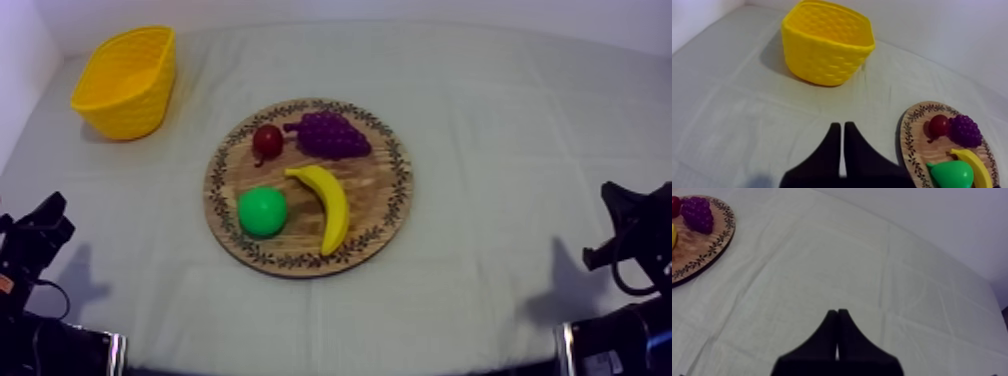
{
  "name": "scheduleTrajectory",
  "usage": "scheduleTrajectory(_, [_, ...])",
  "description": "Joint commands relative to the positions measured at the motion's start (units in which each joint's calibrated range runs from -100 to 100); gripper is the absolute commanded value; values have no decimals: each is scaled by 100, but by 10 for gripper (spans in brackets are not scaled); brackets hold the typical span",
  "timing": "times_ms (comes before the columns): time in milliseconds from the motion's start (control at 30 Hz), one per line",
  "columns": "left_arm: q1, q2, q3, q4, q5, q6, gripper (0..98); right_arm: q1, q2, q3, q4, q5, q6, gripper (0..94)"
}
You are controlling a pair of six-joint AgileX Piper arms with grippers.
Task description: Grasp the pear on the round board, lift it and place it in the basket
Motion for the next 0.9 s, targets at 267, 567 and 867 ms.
scheduleTrajectory(267, [0, -3, 4, 1, 3, 83, 1, 0, -3, -2, 1, 2, 1, 4])
scheduleTrajectory(567, [0, -3, 4, 1, 3, -273, 1, 0, -3, -2, 1, 2, 1, 4])
scheduleTrajectory(867, [107, -3, 1, 21, 3, -126, 1, 0, -3, -2, 1, 2, 1, 4])
